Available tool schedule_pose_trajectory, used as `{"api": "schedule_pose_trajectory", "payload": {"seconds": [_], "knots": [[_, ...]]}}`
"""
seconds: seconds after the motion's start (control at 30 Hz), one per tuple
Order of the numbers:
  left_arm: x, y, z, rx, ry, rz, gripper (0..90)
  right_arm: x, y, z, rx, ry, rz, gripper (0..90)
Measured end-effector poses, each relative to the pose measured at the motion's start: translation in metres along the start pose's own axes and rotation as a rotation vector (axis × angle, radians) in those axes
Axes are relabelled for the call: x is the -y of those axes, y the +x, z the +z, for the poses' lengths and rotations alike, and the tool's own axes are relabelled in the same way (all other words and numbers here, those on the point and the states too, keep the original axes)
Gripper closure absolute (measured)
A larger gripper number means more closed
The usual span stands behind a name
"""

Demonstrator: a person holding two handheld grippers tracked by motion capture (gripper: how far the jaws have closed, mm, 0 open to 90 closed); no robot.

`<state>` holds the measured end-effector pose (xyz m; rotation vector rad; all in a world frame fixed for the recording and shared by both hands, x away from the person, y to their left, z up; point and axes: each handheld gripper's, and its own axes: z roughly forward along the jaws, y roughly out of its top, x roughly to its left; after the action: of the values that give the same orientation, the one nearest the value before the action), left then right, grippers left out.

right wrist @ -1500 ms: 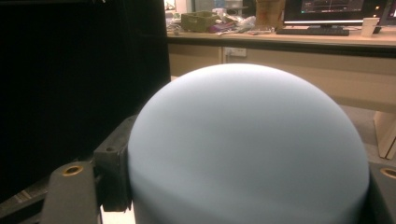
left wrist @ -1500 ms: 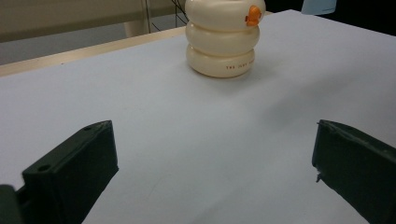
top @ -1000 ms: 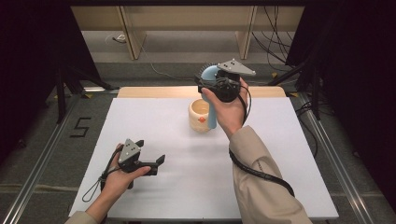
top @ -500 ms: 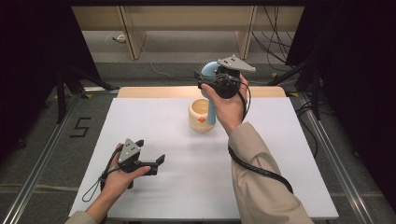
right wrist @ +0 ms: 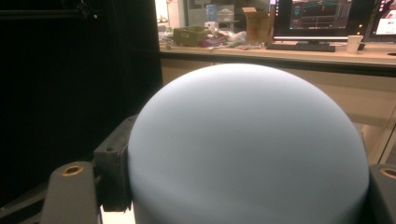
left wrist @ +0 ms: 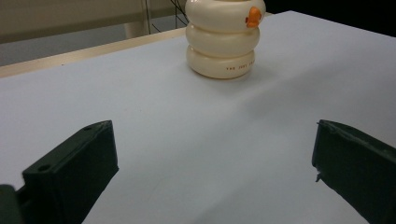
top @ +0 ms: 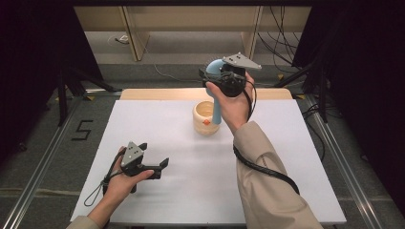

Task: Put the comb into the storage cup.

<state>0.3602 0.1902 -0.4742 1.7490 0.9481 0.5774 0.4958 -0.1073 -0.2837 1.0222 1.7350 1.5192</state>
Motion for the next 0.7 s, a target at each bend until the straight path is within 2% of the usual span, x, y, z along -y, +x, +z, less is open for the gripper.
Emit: {"api": "schedule_pose_trajectory", "payload": {"seconds": [0.7], "knots": [[0.0,0.0,0.0,-0.002,-0.002,-0.003,0.0,-0.003,-0.005,0.011,0.016,-0.007,0.003,25.7]]}}
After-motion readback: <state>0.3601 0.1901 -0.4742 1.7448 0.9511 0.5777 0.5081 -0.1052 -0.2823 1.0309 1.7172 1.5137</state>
